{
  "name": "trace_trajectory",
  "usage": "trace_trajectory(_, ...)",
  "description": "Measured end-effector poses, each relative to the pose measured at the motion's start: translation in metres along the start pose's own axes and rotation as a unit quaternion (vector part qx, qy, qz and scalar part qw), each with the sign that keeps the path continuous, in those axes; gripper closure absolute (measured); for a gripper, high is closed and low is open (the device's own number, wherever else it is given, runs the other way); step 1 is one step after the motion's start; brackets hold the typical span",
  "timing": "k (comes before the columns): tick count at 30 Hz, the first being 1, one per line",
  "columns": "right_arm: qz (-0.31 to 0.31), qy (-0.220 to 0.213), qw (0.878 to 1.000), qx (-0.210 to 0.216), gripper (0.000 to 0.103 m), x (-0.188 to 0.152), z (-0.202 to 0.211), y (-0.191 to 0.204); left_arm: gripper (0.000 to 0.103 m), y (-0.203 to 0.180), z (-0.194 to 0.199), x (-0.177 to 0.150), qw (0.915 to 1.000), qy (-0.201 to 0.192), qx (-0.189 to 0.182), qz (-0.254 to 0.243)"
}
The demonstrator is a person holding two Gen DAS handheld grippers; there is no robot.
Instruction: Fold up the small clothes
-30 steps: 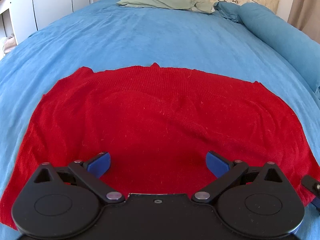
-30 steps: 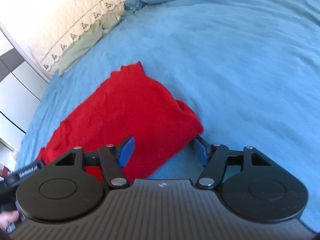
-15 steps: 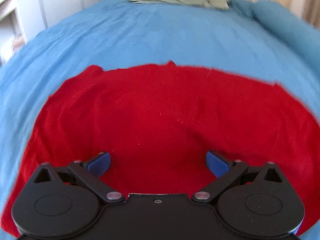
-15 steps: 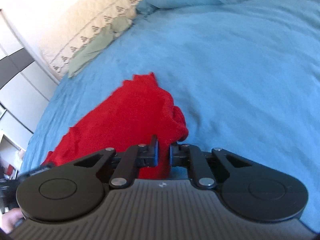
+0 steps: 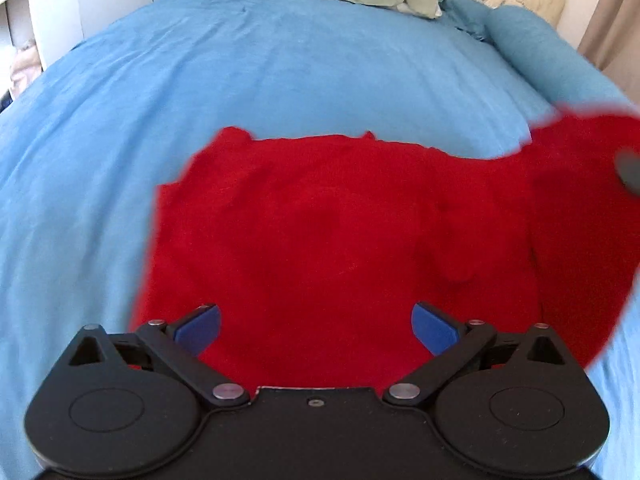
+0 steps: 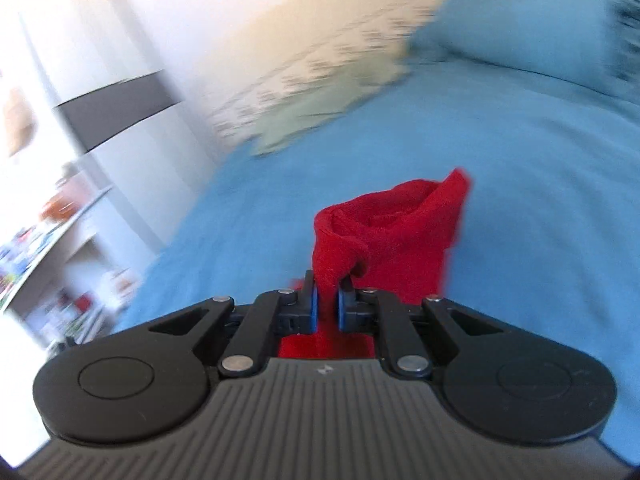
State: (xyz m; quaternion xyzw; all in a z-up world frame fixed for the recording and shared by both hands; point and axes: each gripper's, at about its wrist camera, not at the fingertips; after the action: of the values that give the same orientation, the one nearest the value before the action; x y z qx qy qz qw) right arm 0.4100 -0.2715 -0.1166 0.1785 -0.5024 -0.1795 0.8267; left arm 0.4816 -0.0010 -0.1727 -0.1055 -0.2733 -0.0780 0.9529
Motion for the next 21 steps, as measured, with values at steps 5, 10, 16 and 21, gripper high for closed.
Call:
trace_trajectory(5, 0.109, 0.068, 0.982, 0.138, 0.079, -0.023, -0.037, 0.101, 0.0, 0.067, 0.033, -0.025, 0.9999, -0.001, 0.012, 0.012)
trace_trajectory(10, 0.212, 0.185, 0.948, 0.147, 0.079, -0.103, -0.096, 0.158, 0.0, 0.114, 0.033, -0.058, 0.9986, 0.028, 0.034, 0.028)
trace_trajectory(16, 0.225, 0.216, 0.943, 0.119, 0.079, -0.142, -0.121, 0.157, 0.0, 0.129, 0.039, -0.074, 0.9992, 0.017, 0.01, 0.034)
trace_trajectory(21, 0.251, 0.217, 0.935, 0.123, 0.037, -0.133, -0.107, 0.162, 0.0, 0.129, 0.048, -0.069, 0.9994, -0.001, -0.007, 0.035)
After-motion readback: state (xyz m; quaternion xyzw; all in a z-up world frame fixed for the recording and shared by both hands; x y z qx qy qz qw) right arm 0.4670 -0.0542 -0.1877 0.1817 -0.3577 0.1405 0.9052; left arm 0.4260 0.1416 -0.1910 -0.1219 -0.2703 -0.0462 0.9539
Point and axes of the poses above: each gripper's, at about its wrist camera, not at the fingertips, and z roughly against the way its jaws point, y to its left, x to its top, and after that the axes turned 1 degree about z, right-handed
